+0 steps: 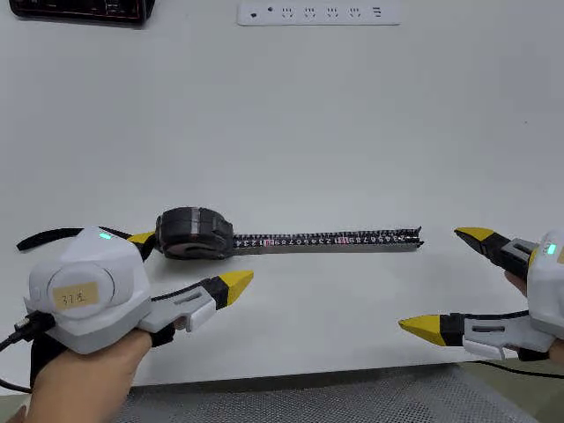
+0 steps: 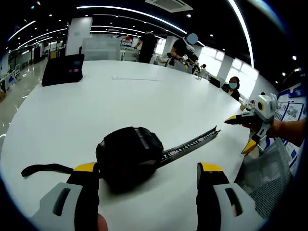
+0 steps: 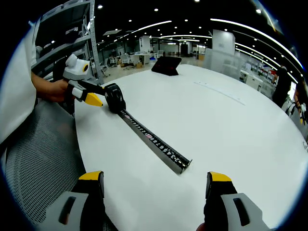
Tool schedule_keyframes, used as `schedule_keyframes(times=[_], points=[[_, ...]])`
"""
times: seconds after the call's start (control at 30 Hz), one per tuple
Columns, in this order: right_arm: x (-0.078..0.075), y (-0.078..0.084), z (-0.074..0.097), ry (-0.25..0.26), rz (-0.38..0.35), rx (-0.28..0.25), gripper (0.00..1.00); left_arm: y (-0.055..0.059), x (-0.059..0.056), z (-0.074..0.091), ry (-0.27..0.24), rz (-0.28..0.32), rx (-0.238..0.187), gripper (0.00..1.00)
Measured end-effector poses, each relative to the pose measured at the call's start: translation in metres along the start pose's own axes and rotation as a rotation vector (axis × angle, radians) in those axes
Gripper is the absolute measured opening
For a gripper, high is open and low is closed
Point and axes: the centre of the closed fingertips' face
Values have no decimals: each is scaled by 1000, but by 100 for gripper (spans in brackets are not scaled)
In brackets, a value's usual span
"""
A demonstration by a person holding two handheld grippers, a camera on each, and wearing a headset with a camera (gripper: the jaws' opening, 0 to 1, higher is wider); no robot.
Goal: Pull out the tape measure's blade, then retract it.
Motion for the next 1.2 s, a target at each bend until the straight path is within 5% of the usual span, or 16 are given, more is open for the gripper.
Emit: schedule_keyframes(times=[0.73,1.2], points=[[-25,3,-11,-25,56,19,73,-4,14,-13,-113,50,-26,70],[-36,2,-19,-47,98,25,68,-8,22,-23,-157,145,-19,67]])
Point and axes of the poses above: the centre of the closed fingertips' face, and the gripper's own axes: z roughly backward along the fingers, x roughly to its left, y roughly out of its underside, and after that the axes turned 12 degrees about z, right-handed
